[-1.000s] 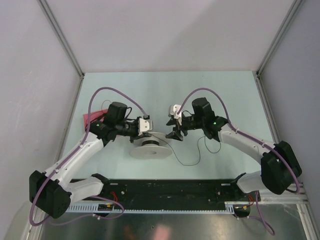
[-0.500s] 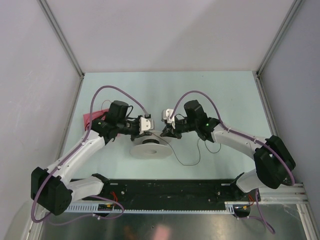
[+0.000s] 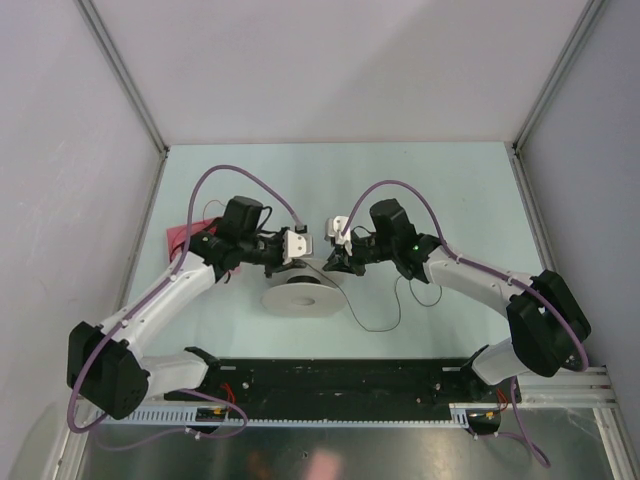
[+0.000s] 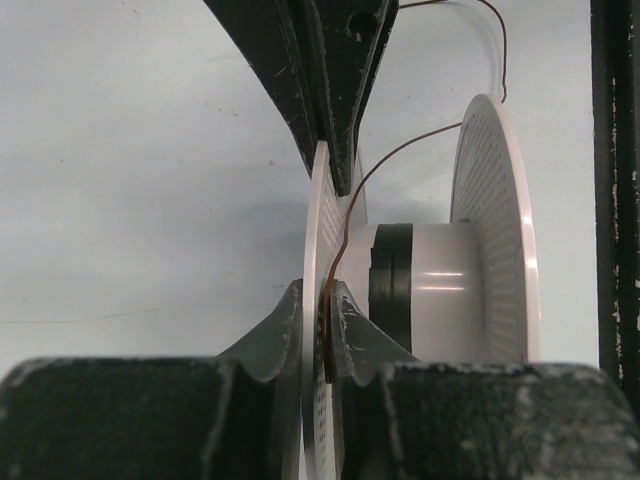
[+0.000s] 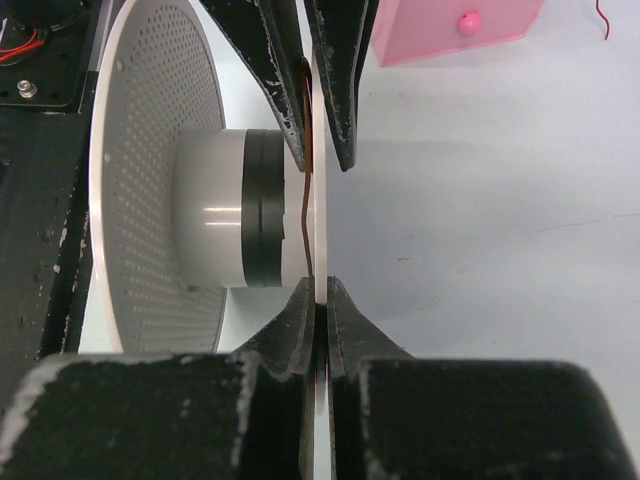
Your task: Wrap the cables
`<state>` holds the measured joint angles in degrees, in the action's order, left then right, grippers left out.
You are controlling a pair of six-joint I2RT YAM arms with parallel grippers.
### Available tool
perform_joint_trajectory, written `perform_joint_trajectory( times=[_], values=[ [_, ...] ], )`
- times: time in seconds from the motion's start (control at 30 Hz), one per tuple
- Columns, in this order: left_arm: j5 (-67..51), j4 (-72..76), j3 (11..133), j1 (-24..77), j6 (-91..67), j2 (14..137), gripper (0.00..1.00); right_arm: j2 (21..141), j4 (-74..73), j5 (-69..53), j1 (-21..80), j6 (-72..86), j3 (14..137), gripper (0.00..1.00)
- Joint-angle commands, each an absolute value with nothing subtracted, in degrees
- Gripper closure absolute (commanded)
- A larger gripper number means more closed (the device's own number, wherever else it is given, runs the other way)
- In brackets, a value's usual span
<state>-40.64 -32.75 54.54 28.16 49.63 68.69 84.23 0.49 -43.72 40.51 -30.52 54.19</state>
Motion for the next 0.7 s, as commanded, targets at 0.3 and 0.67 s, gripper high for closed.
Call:
perform_joint_trajectory(
  times=[0.3,0.67],
  values=[
    [-29.89,-34.58,53.65,30.40,54.40,73.48,0.82,84.03,4.21,-46.54,41.13,-31.83,58.10,1.00],
    [-28.62,-36.33,53.92,31.15,54.90,75.13,0.89,83.94,4.08,-46.40,40.76,-31.74,58.05,1.00]
  ],
)
